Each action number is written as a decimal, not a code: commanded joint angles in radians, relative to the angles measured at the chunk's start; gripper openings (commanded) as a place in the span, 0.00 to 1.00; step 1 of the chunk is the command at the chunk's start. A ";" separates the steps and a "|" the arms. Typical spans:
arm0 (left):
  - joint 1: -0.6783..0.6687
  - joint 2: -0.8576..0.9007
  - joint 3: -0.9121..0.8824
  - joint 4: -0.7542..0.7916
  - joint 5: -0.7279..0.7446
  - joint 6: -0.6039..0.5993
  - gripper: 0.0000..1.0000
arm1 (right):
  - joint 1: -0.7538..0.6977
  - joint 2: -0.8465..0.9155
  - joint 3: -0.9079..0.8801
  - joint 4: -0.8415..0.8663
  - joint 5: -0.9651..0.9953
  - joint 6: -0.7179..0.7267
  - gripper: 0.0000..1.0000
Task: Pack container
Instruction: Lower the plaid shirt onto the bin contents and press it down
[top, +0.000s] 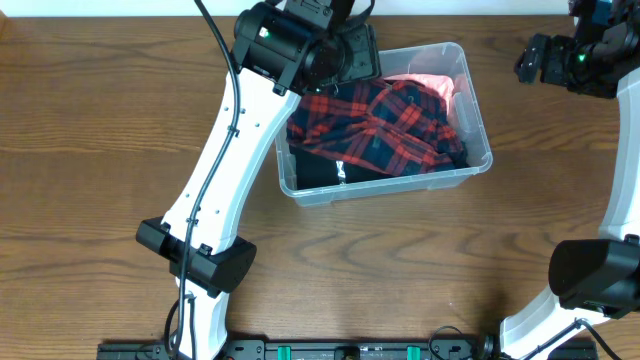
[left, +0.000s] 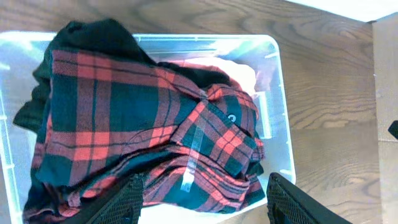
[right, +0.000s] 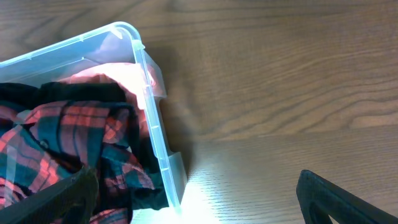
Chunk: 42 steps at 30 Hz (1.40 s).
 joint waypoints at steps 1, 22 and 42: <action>-0.003 0.021 0.002 0.009 0.002 0.112 0.64 | 0.001 0.000 -0.001 -0.001 0.003 -0.019 0.99; -0.005 0.420 -0.011 -0.108 -0.276 0.435 0.63 | 0.001 0.000 -0.001 -0.001 0.003 -0.019 0.99; -0.002 0.434 -0.008 -0.156 -0.246 0.255 0.66 | 0.001 0.000 -0.001 -0.001 0.003 -0.019 0.99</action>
